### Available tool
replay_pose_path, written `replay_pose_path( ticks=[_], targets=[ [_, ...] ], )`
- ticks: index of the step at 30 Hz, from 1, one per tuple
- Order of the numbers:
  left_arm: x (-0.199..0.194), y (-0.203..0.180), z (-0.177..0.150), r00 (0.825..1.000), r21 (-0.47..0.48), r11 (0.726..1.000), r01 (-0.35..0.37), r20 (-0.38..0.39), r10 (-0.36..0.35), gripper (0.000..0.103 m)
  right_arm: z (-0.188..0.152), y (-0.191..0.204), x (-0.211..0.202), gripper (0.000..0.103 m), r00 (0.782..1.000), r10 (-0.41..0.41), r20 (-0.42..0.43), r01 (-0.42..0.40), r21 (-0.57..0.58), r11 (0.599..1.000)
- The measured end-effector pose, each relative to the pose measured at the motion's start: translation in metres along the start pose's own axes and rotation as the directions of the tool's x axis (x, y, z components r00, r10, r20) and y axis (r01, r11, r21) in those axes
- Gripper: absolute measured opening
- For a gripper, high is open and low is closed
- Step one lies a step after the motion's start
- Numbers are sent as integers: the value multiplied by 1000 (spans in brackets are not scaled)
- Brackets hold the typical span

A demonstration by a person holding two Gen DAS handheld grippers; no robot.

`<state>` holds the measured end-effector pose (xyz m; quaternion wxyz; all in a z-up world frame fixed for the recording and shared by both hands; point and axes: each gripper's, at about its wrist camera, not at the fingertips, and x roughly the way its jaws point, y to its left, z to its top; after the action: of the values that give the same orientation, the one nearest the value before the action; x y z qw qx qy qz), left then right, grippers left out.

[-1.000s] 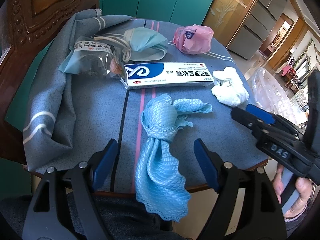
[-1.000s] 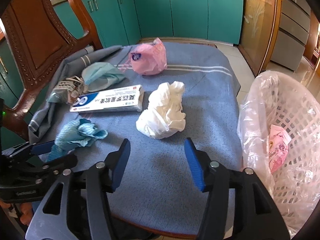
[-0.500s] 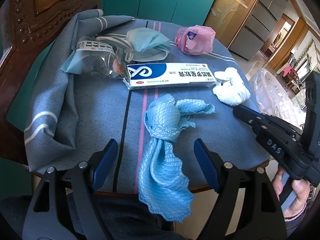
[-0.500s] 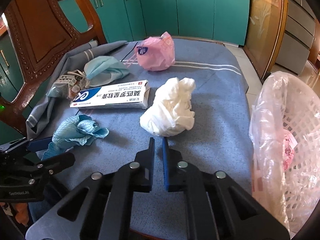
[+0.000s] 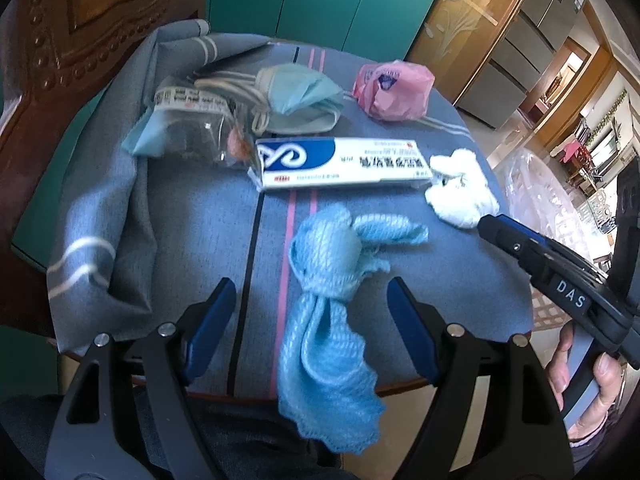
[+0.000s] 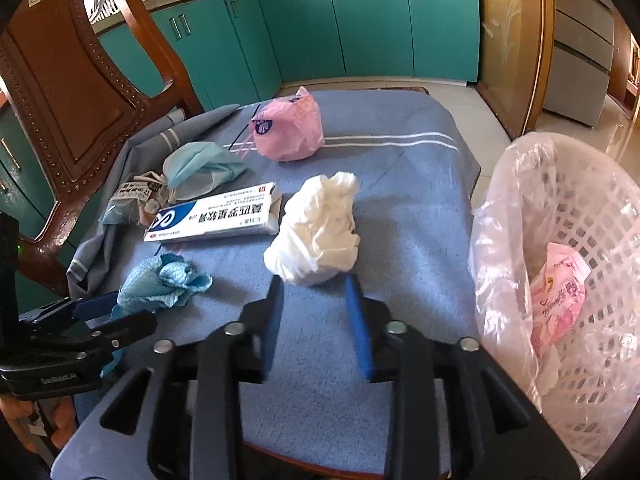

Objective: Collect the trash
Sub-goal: 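Position the right gripper over the white tissue while the left holds the blue cloth, then close the right gripper on the white tissue, then carry the white tissue and blue cloth over the wastebasket and open both grippers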

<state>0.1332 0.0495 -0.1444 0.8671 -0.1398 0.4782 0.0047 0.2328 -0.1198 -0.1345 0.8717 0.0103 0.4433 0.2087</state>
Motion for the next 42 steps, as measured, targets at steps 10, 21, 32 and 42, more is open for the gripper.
replay_pose_path(
  ticks=[10, 21, 32, 42],
  targets=[
    [9, -16, -1, 999, 91, 996, -16, -27, 19, 30, 26, 13, 29, 74, 999, -39, 7, 40, -31, 999],
    [-10, -11, -3, 1000, 77, 997, -19, 23, 17, 23, 15, 29, 8, 25, 998, -20, 55, 26, -115, 993],
    [-39, -22, -3, 995, 103, 995, 15, 94, -25, 22, 10, 2, -53, 25, 989, -7, 148, 13, -38, 999],
    [-49, -39, -3, 991, 137, 989, 52, 112, -67, 22, -1, -57, -102, 25, 971, -82, 224, 64, 89, 994]
  ],
)
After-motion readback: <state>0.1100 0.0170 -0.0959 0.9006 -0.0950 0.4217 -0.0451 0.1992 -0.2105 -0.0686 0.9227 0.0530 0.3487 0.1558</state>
